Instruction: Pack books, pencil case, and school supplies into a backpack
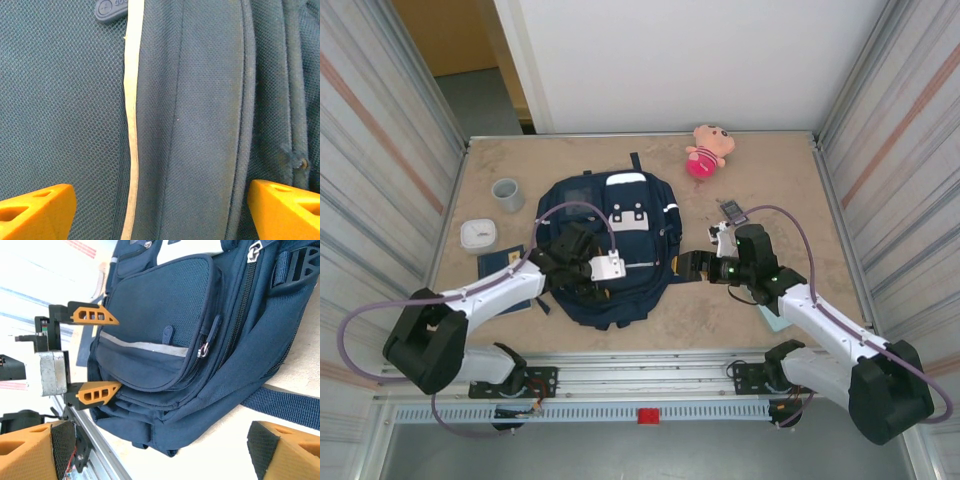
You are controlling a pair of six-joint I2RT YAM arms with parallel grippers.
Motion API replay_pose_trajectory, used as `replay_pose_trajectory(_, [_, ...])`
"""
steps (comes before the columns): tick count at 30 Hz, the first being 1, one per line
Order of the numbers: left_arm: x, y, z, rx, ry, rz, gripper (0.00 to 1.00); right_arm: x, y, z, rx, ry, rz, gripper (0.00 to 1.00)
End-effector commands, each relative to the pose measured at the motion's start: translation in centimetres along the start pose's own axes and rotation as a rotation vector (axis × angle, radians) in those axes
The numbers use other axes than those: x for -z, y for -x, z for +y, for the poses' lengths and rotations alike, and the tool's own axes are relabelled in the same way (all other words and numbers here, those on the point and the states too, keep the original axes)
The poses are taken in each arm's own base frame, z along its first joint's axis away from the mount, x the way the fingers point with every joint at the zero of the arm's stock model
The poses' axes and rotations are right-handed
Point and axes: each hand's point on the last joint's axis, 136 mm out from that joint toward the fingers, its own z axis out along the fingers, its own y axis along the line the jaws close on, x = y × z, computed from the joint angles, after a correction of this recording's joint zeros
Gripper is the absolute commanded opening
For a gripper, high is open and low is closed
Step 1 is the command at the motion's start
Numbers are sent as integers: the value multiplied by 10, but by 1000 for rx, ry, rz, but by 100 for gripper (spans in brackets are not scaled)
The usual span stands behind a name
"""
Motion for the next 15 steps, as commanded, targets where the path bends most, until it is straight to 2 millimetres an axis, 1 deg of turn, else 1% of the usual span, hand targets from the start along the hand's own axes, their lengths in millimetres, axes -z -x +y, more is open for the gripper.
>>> replay_pose_trajectory(1, [2, -15, -12, 16, -17, 47, 90, -2, -3, 0, 21, 19, 9, 91])
replay_pose_trajectory(5, [-8, -28, 9, -19, 105, 131, 89, -2, -4, 2, 23, 27, 11, 91])
replay_pose_trajectory(7, [-12, -29, 20, -31, 154, 152, 88, -2, -3, 2, 24, 25, 7, 91])
replay_pose_trajectory(8, [-13, -25, 24, -37, 174, 139, 87, -2, -3, 2, 24, 23, 6, 91])
replay_pose_trajectory(10, [-15, -11, 30, -55, 214, 91, 81, -3, -4, 2, 22, 25, 5, 91])
replay_pose_trajectory(12, [-18, 6, 33, -79, 255, 27, 76, -4, -4, 1, 16, 29, -1, 91])
replay_pose_trajectory(15, [-26, 24, 33, -114, 308, -27, 76, -7, -5, 3, 14, 37, 2, 91])
